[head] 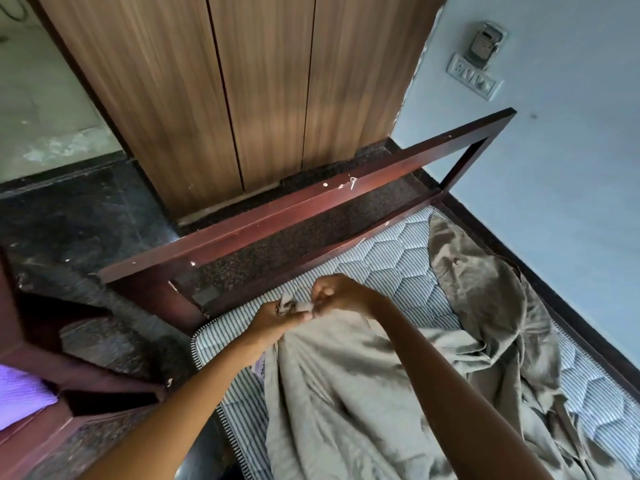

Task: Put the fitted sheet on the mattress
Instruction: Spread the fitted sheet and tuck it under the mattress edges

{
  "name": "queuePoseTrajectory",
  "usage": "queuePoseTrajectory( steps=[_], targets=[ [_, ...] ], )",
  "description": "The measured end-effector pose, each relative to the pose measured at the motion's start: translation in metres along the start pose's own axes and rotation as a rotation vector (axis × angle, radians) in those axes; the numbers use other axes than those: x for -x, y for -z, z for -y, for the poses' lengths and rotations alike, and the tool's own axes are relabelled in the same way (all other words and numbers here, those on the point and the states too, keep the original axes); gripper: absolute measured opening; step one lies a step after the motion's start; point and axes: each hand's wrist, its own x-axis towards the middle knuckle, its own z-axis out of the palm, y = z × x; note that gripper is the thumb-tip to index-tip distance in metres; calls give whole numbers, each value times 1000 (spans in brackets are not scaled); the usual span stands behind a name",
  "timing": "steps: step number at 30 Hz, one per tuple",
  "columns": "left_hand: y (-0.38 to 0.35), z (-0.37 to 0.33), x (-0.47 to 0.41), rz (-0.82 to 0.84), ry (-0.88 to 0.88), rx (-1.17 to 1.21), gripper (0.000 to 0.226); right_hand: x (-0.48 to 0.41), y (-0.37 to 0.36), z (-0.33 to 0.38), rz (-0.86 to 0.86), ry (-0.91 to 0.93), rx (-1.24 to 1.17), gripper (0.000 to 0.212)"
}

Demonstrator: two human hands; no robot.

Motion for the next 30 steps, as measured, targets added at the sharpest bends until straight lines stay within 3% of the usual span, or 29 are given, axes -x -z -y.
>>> queuePoseTrajectory(
  steps=[4, 8, 13, 18, 20, 22, 23, 27, 29, 30],
  targets=[
    [9, 14, -6, -156, 71, 122, 19, -9, 6, -45, 88, -134, 306, 17],
    [19, 28, -11, -207, 111, 143, 26, -11, 13, -96, 11, -288, 397, 7],
    [0, 26, -25, -298, 71, 73, 24, -15, 12, -77, -164, -73, 72, 13],
    [-37, 2, -34, 15, 3, 246, 47, -13, 1, -36, -140, -2, -174, 13],
    [-43, 1, -41, 55, 9, 186, 42, -8, 10, -33, -142, 22, -281, 7],
    [-47, 6, -45, 31, 9, 139, 22, -4, 21, -39, -66, -16, -284, 21],
    [-48, 9, -46, 2, 21, 119, 9, -2, 26, -43, -6, -58, -178, 24],
    [-36, 28, -48, -18, 54, 100, 22, 3, 44, -78, 196, -273, 375, 19],
    [-35, 31, -49, -76, 63, 114, 29, 8, 51, -98, 106, -365, 459, 8],
    [-37, 30, -48, -98, 73, 129, 27, 9, 52, -103, 26, -367, 484, 17]
  ],
)
